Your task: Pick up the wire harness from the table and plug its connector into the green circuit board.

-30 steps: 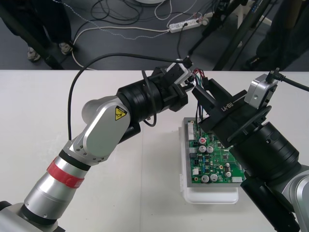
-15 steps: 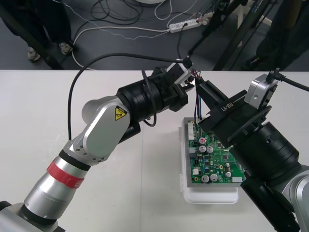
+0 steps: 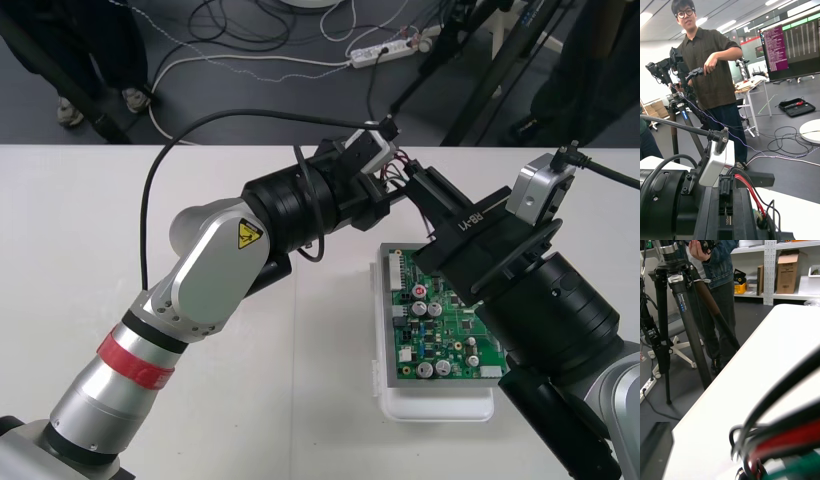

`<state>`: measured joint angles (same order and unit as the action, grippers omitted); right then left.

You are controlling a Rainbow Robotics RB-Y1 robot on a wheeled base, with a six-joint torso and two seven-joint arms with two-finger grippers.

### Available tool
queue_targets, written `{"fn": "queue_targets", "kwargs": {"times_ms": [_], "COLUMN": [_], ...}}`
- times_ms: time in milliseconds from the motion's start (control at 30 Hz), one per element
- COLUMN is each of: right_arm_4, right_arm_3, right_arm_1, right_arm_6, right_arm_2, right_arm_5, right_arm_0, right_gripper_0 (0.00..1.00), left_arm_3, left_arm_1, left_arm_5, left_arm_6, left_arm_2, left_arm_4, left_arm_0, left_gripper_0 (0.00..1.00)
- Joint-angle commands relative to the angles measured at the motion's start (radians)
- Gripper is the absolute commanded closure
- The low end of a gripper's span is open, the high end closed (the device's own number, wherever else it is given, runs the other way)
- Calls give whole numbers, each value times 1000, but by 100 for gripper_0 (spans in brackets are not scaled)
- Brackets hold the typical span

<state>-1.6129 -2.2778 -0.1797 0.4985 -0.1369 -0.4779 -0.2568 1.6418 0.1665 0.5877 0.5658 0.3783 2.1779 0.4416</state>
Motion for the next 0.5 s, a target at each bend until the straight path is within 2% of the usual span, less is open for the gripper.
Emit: {"fn": "queue_targets", "kwargs": {"times_ms": [33,500], "right_arm_4": [7,8], "right_arm_3": [-37,-37], "right_arm_1": [-24,-35], "right_arm_6": [45,46], "right_arm_2": [-23,-24], "right_arm_5": [9,9], "right_arm_0": [4,4], "right_gripper_0": [100,100], "left_arm_3": [49,76], "left_arm_1": [-7,44], "left_arm_5": [-54,-52], "left_arm_6": [48,40], "left_arm_2": [19,-15], "left_arm_4": [-21,-69], "left_arm_0": [37,37], "left_gripper_0": [0,0]}}
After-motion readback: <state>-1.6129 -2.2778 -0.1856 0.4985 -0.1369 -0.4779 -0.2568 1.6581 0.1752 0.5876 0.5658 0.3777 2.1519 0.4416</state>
